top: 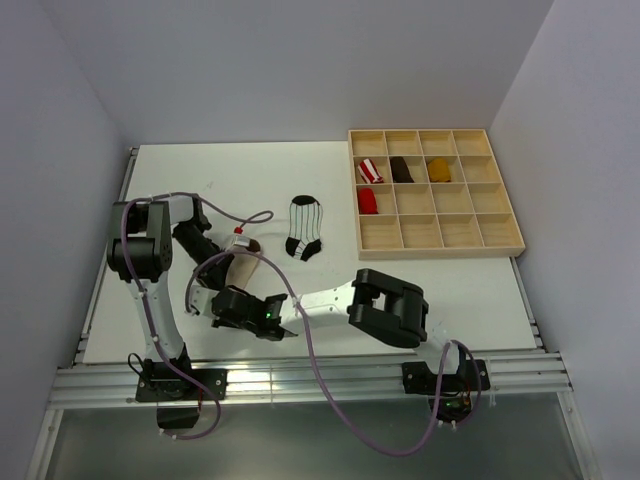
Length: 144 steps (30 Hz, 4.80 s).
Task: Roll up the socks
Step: Roll the sock at the center of the board.
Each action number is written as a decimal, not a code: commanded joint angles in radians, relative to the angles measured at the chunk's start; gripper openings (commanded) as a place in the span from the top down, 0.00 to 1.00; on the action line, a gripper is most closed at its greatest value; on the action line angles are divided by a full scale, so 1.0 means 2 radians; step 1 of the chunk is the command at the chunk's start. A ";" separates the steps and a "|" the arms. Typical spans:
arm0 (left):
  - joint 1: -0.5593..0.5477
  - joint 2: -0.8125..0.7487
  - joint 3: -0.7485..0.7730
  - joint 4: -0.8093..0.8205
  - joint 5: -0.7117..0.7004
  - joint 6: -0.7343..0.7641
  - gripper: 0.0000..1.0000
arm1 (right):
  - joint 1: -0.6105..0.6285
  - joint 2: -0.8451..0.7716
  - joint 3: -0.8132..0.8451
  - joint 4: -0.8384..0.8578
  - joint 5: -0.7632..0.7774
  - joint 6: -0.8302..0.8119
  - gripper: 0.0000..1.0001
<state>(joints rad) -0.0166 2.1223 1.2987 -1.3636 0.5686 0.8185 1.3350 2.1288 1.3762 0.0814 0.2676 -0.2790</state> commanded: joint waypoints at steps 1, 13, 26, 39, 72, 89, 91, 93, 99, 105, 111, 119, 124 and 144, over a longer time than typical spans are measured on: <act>-0.002 -0.024 0.024 0.070 0.012 0.020 0.76 | -0.009 0.008 -0.003 -0.060 -0.041 0.025 0.95; 0.024 -0.048 0.042 0.090 0.020 0.003 0.73 | -0.018 0.012 0.013 -0.108 -0.077 0.044 0.97; 0.020 -0.031 0.053 0.111 0.016 -0.017 0.74 | -0.025 0.015 0.024 -0.135 -0.097 0.064 0.99; -0.019 -0.033 0.029 0.136 0.031 -0.031 0.77 | -0.085 0.038 0.089 -0.217 -0.237 0.117 0.99; 0.099 -0.248 -0.023 0.293 0.062 -0.076 0.64 | -0.173 0.082 0.140 -0.265 -0.480 0.205 0.98; 0.050 -0.427 -0.214 0.311 0.089 0.097 0.47 | -0.213 0.125 0.185 -0.271 -0.604 0.258 0.96; 0.022 -0.435 -0.227 0.311 0.069 0.100 0.47 | -0.215 0.128 0.188 -0.273 -0.611 0.258 0.97; 0.013 -0.441 -0.243 0.316 0.059 0.104 0.47 | -0.216 0.127 0.188 -0.273 -0.608 0.259 0.96; -0.043 -0.424 -0.254 0.301 0.053 0.112 0.48 | -0.220 0.135 0.192 -0.276 -0.610 0.260 0.97; -0.049 -0.402 -0.251 0.297 0.054 0.108 0.49 | -0.221 0.137 0.193 -0.274 -0.610 0.261 0.97; -0.056 -0.377 -0.251 0.308 0.039 0.098 0.53 | -0.221 0.137 0.195 -0.272 -0.611 0.264 0.97; -0.061 -0.353 -0.261 0.319 0.024 0.084 0.66 | -0.223 0.136 0.192 -0.265 -0.612 0.270 0.97; -0.067 -0.346 -0.264 0.323 0.014 0.081 0.76 | -0.225 0.131 0.185 -0.252 -0.606 0.282 0.97; -0.076 -0.300 -0.271 0.344 -0.002 0.061 1.00 | -0.232 0.021 0.047 -0.107 -0.494 0.382 0.65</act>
<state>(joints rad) -0.1593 1.4948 0.7818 -0.6865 0.5907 0.9375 0.8925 2.2448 1.5200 -0.2077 -0.8455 0.4446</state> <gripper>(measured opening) 0.012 0.342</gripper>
